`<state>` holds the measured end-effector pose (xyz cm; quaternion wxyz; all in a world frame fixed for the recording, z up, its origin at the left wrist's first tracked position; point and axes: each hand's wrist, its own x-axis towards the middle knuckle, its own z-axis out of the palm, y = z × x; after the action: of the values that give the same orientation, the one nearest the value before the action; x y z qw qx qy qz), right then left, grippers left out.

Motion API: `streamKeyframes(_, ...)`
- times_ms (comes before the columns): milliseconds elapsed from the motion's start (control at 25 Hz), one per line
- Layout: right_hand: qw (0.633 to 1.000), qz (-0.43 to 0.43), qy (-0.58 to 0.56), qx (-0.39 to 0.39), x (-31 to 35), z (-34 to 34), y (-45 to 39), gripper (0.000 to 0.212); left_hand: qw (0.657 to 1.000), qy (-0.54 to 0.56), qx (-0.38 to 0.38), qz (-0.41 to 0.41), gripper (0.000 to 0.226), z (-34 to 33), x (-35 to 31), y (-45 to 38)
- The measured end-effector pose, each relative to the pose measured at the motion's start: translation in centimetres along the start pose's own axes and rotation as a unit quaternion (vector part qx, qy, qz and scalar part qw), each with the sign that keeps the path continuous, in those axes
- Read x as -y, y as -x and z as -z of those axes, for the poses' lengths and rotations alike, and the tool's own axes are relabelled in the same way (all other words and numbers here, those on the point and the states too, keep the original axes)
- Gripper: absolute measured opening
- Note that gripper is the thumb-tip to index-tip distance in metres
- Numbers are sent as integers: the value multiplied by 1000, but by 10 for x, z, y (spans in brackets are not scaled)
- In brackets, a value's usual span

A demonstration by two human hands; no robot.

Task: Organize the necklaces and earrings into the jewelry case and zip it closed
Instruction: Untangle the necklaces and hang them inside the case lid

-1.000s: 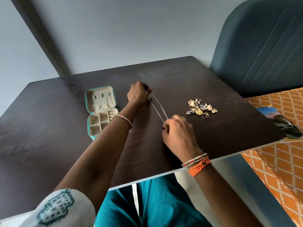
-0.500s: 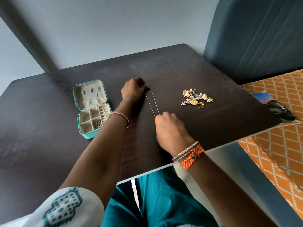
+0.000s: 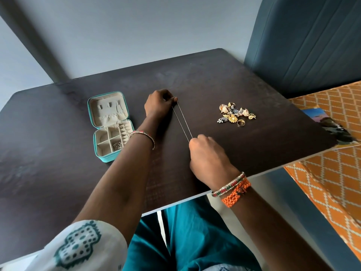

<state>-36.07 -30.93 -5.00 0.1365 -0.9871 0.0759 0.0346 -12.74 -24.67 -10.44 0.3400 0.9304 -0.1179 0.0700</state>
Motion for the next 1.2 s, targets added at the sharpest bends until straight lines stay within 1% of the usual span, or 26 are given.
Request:
streamKeyframes(80, 1000, -4, -11, -7, -2, 1, -1, 24, 1000, 8, 0, 5, 21, 0, 1, -1)
streamKeyframes(160, 1000, -3, -23, -7, -5, 2, -3, 29, 1000, 16, 9, 10, 23, 1, 0, -2)
streamKeyframes(280, 997, 3, -78, -10, -12, 10, -3, 40, 995, 89, 25, 46, 29, 9, -6, -4)
streamKeyframes(320, 995, 1, -101, -22, -16, 15, -3, 41, 989, 135, 21, 61, 27, 17, -9, -6)
streamKeyframes(400, 989, 8, -130, -63, -21, 26, -8, 42, 973, 223, 2, 61, 11, 43, -18, -5)
streamKeyframes(440, 986, 18, -139, -88, -21, 32, -14, 43, 965, 258, -5, 49, 11, 60, -24, -2)
streamKeyframes(520, 977, 49, -156, -138, -10, 44, -29, 43, 947, 319, -31, 24, 21, 99, -30, 12)
streamKeyframes(600, 965, 82, -176, -174, 9, 52, -43, 38, 935, 343, -89, 5, 22, 130, -17, 36)
streamKeyframes(680, 957, 113, -190, -186, 38, 52, -55, 34, 930, 319, -182, 8, 21, 153, 19, 65)
streamKeyframes(720, 956, 126, -194, -180, 53, 49, -61, 32, 929, 296, -219, 23, 18, 161, 41, 79)
streamKeyframes(800, 959, 156, -191, -141, 84, 38, -74, 28, 934, 236, -261, 72, 14, 164, 79, 100)
streamKeyframes(840, 961, 174, -181, -119, 99, 31, -79, 27, 934, 211, -272, 93, 16, 161, 95, 108)
streamKeyframes(880, 964, 186, -160, -98, 109, 24, -85, 26, 935, 201, -271, 108, 21, 155, 105, 115)
streamKeyframes(920, 969, 195, -133, -78, 117, 18, -89, 25, 938, 201, -253, 122, 26, 148, 111, 121)
streamKeyframes(960, 972, 202, -104, -57, 123, 12, -91, 24, 946, 195, -220, 134, 33, 141, 117, 126)
streamKeyframes(1040, 977, 205, -50, -21, 129, 2, -95, 19, 973, 129, -149, 123, 44, 130, 127, 131)
streamKeyframes(1120, 979, 201, 14, 8, 132, -3, -98, 18, 987, 62, -115, 96, 45, 127, 134, 128)
streamKeyframes(1200, 978, 200, 62, 20, 137, -7, -100, 22, 988, 52, -119, 89, 41, 129, 133, 127)
